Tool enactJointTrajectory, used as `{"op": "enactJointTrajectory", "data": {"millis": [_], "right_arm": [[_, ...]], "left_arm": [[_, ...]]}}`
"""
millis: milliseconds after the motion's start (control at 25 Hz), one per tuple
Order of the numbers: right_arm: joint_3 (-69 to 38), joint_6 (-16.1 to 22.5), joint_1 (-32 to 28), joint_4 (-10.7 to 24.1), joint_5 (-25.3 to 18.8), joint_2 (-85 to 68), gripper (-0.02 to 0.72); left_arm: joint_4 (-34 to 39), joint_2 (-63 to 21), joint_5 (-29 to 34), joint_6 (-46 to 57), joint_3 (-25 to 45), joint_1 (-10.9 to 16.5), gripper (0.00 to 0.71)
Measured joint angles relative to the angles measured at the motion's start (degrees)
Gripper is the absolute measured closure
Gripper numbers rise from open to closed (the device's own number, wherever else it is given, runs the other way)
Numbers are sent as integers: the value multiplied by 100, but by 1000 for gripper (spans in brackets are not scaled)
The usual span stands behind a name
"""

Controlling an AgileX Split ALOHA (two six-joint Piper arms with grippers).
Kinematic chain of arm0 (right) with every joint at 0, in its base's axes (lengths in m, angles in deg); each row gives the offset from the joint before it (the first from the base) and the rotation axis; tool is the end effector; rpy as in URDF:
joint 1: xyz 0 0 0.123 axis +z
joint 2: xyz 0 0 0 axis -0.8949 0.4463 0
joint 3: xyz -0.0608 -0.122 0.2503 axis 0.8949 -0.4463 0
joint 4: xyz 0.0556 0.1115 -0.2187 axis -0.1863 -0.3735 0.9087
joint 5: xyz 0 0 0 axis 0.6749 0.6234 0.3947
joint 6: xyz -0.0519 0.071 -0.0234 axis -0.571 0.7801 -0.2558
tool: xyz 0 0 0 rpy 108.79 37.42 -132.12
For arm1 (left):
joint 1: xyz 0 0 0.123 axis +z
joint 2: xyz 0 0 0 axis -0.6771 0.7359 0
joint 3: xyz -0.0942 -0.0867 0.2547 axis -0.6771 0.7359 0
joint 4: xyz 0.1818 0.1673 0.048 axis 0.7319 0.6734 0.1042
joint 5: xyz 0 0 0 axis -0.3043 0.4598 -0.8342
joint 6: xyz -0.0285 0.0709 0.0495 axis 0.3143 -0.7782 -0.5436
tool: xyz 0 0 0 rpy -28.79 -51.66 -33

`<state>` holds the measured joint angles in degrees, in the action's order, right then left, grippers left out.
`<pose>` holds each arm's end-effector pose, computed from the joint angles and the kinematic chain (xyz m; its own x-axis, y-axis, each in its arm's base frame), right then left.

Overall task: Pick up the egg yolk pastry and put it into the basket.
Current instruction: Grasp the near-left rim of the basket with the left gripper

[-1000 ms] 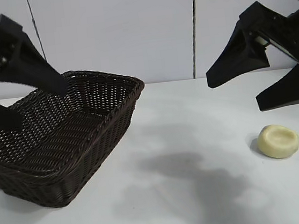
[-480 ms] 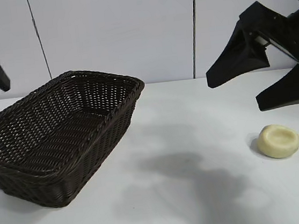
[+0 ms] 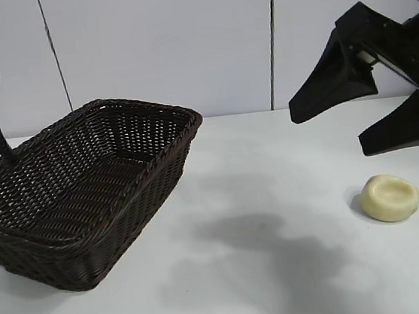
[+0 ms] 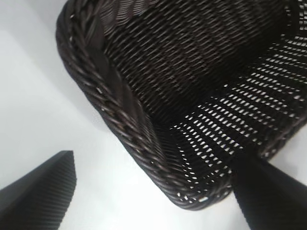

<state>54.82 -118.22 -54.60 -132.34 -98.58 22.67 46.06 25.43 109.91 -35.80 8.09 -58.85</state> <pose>0.2334 0.0809 0.2260 -0.8459 0.0790 -0.5274 -0.2425 0.8238 0.5123 0.2472 -0.0837 0.2281 -0.8329 -0.5262 -0.1716 -0.4437 0.8202 -0.3611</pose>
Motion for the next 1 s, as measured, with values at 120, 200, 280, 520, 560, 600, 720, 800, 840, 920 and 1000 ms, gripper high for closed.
{"op": "enactJointTrajectory", "data": {"millis": [120, 200, 280, 520, 560, 600, 720, 800, 840, 920, 1000], "right_arm": [[0, 0, 0, 0, 0, 0, 50], [0, 0, 0, 0, 0, 0, 50], [0, 0, 0, 0, 0, 0, 50], [0, 0, 0, 0, 0, 0, 50], [0, 0, 0, 0, 0, 0, 50], [0, 0, 0, 0, 0, 0, 50], [0, 0, 0, 0, 0, 0, 50], [0, 0, 0, 0, 6, 0, 50], [0, 0, 0, 12, 6, 0, 50], [0, 0, 0, 12, 6, 0, 50], [0, 0, 0, 12, 6, 0, 50]], "left_arm": [[-10, 206, -241, 265, 42, 0, 76], [-27, 332, -427, 357, 42, 0, 76], [-52, 469, -542, 481, 42, 0, 76], [-66, 949, -573, 646, 42, 0, 76], [-66, 993, -579, 646, 42, 0, 76], [-61, 1035, -604, 646, 42, 0, 76], [-75, 1162, -779, 679, 119, 0, 76], [-118, 1243, -876, 771, 244, 0, 76], [-139, 1270, -922, 814, 304, 0, 76], [-161, 1288, -1093, 871, 448, 0, 76], [-166, 1293, -1253, 887, 518, 0, 76]]}}
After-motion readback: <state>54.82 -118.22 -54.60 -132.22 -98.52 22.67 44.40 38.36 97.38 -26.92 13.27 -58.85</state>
